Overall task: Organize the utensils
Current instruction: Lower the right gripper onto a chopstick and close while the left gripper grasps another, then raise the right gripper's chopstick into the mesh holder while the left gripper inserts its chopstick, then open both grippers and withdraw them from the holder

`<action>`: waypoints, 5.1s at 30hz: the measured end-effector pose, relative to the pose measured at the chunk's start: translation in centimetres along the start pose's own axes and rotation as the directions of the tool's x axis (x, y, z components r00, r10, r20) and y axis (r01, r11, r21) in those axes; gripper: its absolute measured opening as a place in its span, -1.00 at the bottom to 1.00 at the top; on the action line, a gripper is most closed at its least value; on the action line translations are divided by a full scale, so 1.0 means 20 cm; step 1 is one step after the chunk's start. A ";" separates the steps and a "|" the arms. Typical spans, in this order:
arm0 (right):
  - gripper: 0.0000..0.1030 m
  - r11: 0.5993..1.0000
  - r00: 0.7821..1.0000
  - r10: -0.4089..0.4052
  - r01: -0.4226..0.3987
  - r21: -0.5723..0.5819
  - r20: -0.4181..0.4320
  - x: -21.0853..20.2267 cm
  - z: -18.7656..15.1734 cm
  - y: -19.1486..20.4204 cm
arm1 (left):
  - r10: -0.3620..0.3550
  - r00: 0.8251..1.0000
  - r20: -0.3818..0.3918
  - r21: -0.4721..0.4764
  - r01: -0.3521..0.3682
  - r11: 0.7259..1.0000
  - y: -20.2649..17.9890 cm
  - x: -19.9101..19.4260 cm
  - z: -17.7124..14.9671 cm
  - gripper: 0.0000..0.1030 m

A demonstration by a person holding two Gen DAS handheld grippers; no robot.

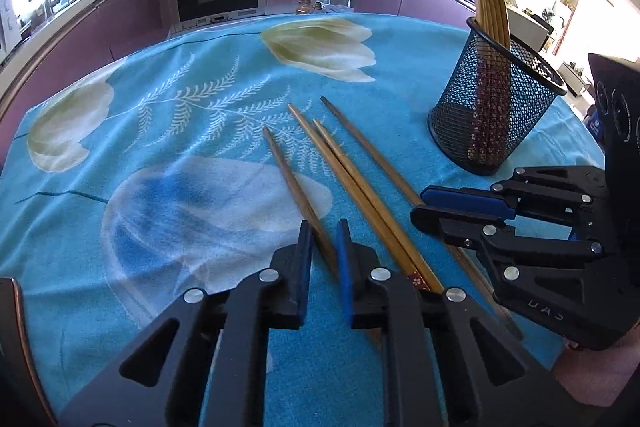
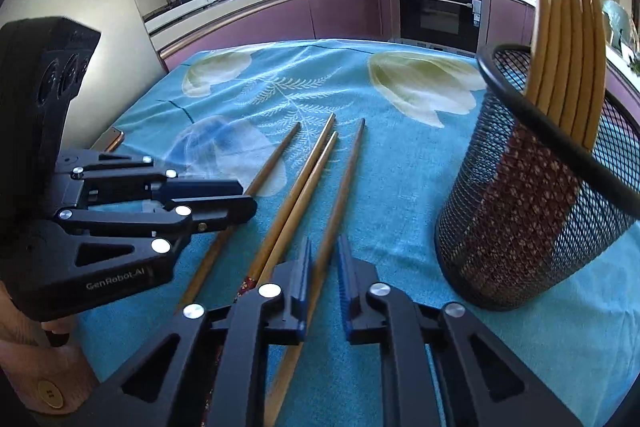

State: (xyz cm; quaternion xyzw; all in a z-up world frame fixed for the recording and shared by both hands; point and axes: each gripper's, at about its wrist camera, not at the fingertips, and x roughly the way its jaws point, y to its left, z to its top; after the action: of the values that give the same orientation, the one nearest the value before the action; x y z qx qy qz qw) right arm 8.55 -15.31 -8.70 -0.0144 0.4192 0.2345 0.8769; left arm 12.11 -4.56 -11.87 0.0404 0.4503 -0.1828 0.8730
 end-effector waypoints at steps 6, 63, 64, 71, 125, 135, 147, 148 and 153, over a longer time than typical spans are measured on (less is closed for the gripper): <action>-0.88 0.997 0.999 0.024 -0.026 0.075 0.036 -0.06 -0.01 -0.06 | 0.011 1.000 0.016 -0.031 -0.011 0.999 0.00 -0.03 -0.03 -0.83; -0.88 0.989 0.947 0.112 -0.136 0.058 0.301 -0.60 0.08 -0.24 | -0.241 0.931 0.274 0.096 0.223 0.970 -0.10 -0.69 0.11 -0.86; -0.88 0.989 0.945 0.112 -0.136 0.056 0.308 -0.61 0.08 -0.24 | -0.247 0.927 0.283 0.099 0.227 0.969 -0.11 -0.71 0.12 -0.86; -0.88 0.993 0.928 0.096 -0.115 0.033 0.359 -0.69 0.15 -0.26 | -0.281 0.897 0.341 0.110 0.259 0.960 -0.14 -0.76 0.23 -0.86; -0.87 0.993 0.961 0.010 -0.042 0.110 0.277 -0.51 0.25 -0.48 | -0.269 0.948 0.170 0.244 0.224 0.943 -0.48 -0.32 0.65 -0.85; -0.84 0.989 0.965 0.014 -0.053 0.141 0.262 -0.46 0.27 -0.52 | -0.251 0.958 0.141 0.225 0.216 0.950 -0.50 -0.20 0.70 -0.84; -0.79 0.986 0.962 0.022 -0.065 0.153 0.272 -0.48 0.25 -0.51 | -0.248 0.955 0.164 0.164 0.221 0.961 -0.43 -0.15 0.63 -0.69; -0.76 0.987 0.960 0.024 -0.067 0.147 0.278 -0.50 0.24 -0.50 | -0.237 0.954 0.184 0.157 0.209 0.965 -0.41 -0.17 0.61 -0.66; -0.52 0.993 0.944 0.071 -0.098 0.068 0.323 -0.60 0.20 -0.40 | -0.175 0.937 0.303 0.141 0.137 0.980 -0.32 -0.33 0.49 -0.26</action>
State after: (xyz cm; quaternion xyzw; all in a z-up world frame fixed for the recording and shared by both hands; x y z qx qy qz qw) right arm 8.42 -26.28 1.46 0.0782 0.2810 0.2535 0.9223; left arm 13.83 -10.89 -0.18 0.0266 0.2959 -0.2820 0.9123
